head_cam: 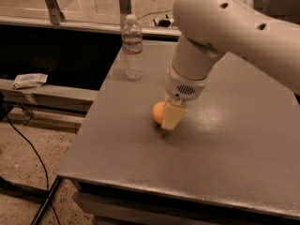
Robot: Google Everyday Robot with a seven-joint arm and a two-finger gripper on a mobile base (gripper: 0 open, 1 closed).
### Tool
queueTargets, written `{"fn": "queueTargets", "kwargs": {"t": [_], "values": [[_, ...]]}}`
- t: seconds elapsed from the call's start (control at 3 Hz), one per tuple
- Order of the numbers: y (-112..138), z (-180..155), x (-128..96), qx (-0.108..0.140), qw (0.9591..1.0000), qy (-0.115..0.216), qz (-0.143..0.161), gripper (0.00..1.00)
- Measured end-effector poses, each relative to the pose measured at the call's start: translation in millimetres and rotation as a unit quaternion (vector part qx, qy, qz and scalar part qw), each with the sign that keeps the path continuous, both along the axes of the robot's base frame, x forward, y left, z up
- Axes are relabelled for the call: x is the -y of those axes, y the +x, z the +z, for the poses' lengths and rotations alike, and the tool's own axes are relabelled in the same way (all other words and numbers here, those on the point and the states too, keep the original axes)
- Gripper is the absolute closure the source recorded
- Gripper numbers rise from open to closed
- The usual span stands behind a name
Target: Pick orange
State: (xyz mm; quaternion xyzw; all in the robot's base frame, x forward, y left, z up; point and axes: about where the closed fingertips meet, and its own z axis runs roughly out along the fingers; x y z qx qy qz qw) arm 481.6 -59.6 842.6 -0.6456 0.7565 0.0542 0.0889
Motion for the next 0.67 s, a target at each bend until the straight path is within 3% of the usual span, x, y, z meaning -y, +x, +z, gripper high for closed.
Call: {"fn": "queueTargets", "kwargs": {"t": [0.33,0.67], "values": [[6.1,31.6,24.7,0.01,0.9969,0.075,-0.02,0.98],[4.3,38.9,20.5,0.01,0.9957,0.091,-0.019,1.0]]}}
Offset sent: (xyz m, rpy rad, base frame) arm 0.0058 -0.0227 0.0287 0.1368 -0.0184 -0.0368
